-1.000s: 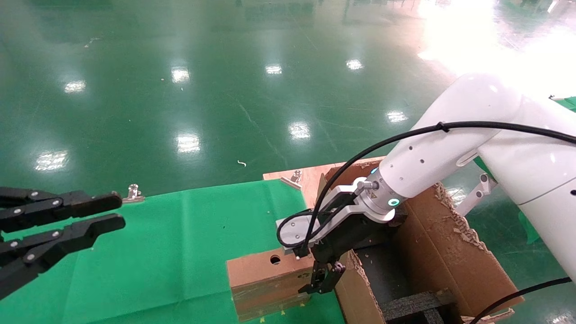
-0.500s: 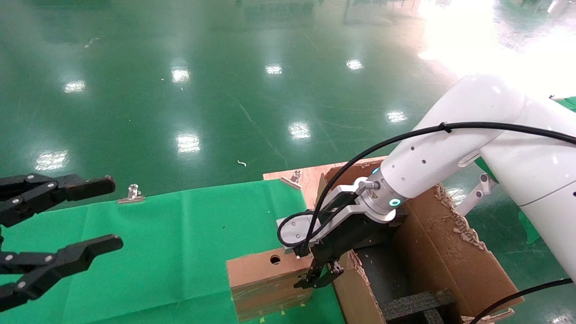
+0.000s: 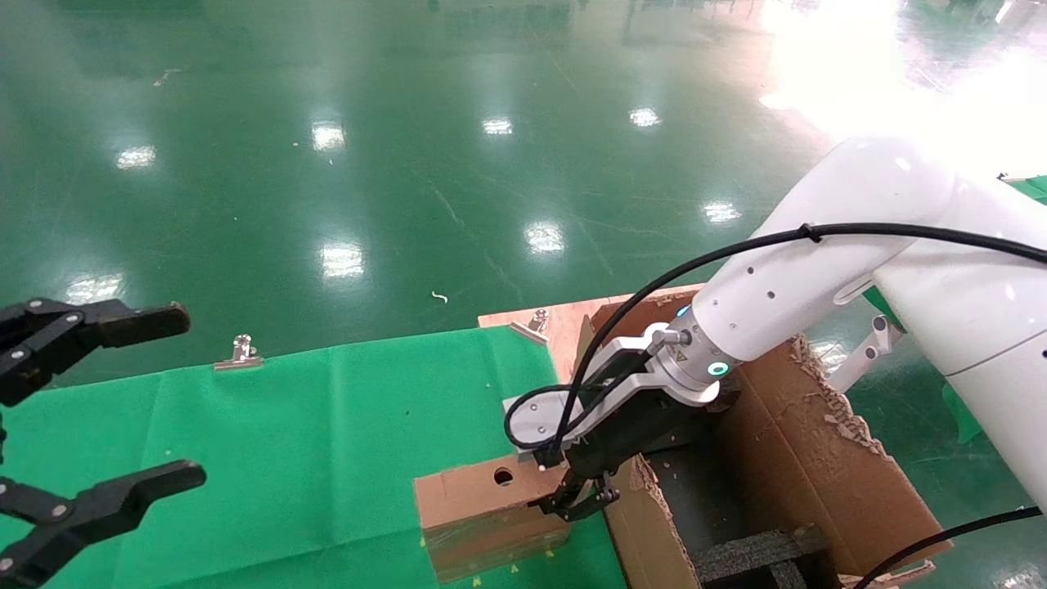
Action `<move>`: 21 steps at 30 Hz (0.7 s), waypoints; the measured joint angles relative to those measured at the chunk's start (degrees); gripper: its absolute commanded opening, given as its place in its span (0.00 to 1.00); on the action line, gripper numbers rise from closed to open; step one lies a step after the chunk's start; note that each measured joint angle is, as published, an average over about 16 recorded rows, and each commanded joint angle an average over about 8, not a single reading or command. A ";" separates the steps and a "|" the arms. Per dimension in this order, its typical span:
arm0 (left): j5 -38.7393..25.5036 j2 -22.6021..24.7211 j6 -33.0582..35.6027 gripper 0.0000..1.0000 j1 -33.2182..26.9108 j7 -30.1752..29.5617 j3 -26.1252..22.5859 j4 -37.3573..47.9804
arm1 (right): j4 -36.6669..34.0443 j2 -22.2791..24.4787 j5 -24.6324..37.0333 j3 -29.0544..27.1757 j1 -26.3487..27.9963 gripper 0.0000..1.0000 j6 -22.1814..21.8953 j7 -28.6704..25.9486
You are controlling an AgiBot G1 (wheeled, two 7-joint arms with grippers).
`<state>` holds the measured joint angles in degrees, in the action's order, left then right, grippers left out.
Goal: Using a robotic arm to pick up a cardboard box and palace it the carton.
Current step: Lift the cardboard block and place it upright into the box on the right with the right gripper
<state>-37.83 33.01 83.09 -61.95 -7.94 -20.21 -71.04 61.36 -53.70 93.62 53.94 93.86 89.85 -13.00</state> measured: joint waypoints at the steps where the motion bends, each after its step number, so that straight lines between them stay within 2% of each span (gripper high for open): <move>1: 0.00 0.00 0.00 1.00 0.00 0.00 0.00 0.00 | -0.15 0.11 -0.13 -0.11 0.23 0.00 -0.10 -0.11; 9: 0.00 0.00 0.00 1.00 0.00 0.00 0.00 0.00 | -3.43 1.53 -2.15 -2.09 5.03 0.00 -0.61 -1.91; 21: 0.00 0.00 0.00 1.00 0.00 0.00 0.00 0.00 | -10.95 4.50 -4.02 -4.66 18.74 0.00 0.08 -3.29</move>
<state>-37.83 33.00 83.09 -61.95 -7.94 -20.21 -71.03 50.41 -49.20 89.59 49.28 112.59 89.93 -16.29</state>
